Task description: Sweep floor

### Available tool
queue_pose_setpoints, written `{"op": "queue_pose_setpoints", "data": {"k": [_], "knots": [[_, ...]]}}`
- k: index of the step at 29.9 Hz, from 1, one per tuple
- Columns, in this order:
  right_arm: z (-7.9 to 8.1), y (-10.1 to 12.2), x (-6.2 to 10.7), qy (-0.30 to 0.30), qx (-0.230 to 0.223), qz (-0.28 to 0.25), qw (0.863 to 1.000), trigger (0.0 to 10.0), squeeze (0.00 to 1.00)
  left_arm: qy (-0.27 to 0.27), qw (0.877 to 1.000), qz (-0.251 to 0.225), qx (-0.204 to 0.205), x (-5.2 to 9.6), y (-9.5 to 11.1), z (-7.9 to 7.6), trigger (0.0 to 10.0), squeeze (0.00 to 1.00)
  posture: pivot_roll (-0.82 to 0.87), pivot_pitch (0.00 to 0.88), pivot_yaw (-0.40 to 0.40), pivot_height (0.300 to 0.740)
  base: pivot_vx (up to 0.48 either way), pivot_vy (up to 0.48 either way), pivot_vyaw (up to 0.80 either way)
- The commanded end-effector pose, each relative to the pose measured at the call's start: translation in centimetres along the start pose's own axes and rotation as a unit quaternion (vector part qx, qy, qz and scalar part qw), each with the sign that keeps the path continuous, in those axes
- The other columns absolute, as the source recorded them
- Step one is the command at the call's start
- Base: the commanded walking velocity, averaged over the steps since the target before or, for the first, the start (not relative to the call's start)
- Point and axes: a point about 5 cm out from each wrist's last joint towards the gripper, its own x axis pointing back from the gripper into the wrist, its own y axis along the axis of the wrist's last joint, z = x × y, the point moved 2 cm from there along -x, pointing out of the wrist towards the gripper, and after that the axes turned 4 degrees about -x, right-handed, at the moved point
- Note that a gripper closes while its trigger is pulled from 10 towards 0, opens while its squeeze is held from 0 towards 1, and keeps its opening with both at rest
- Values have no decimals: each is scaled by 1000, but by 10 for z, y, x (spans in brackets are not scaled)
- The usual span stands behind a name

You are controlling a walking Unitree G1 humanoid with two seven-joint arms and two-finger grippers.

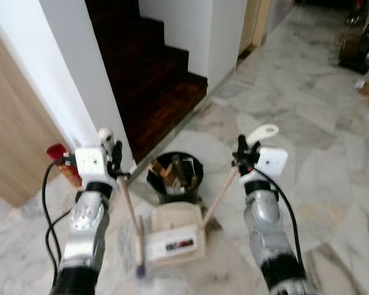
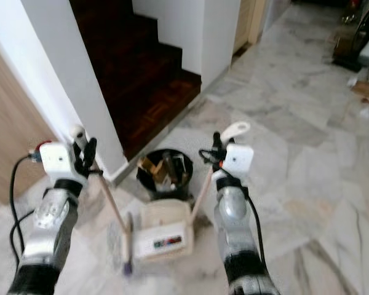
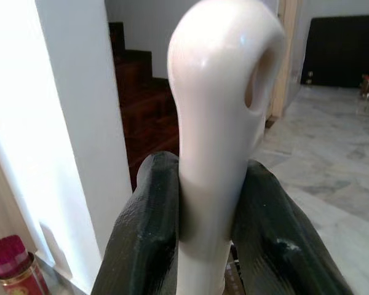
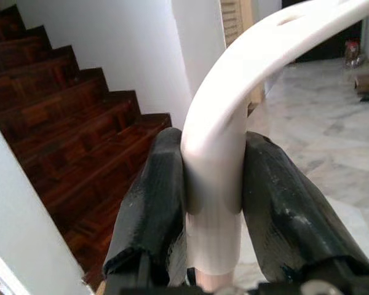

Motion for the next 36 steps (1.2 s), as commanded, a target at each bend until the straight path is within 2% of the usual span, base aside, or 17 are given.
{"op": "queue_pose_setpoints", "data": {"k": [1, 13, 18, 24, 33, 36], "knots": [[3, 13, -5, -4, -15, -27, 1000, 10000, 0, -3, 1000, -24, 7, -2, 11, -2, 10000, 0, 65, 59, 50, 740, 0, 0, 0], [-26, 9, -4, -62, -64, -14, 996, 10000, 0, -3, 1000, -26, 8, -3, 11, -2, 10000, 0, 65, 46, 49, 740, 0, 0, 0], [-43, 11, -4, -94, -57, -18, 994, 10000, 0, -3, 1000, -27, 5, -4, 12, 1, 10000, 0, 66, 34, 52, 740, 0, 0, 0], [-58, 13, -4, -119, -64, -20, 991, 10000, 0, 0, 1000, -28, 0, -6, 13, 5, 10000, 0, 67, 30, 53, 740, 0, 0, 0], [-75, 19, -3, -142, -50, -30, 988, 10000, 0, 1, 1000, -28, -2, -5, 13, 5, 10000, 0, 68, 42, 51, 740, 0, 0, 0], [-86, 22, -2, -159, -49, -34, 986, 10000, 0, 4, 1000, -31, -1, -5, 14, 7, 10000, 0, 69, 43, 51, 740, 0, 0, 0]]}}
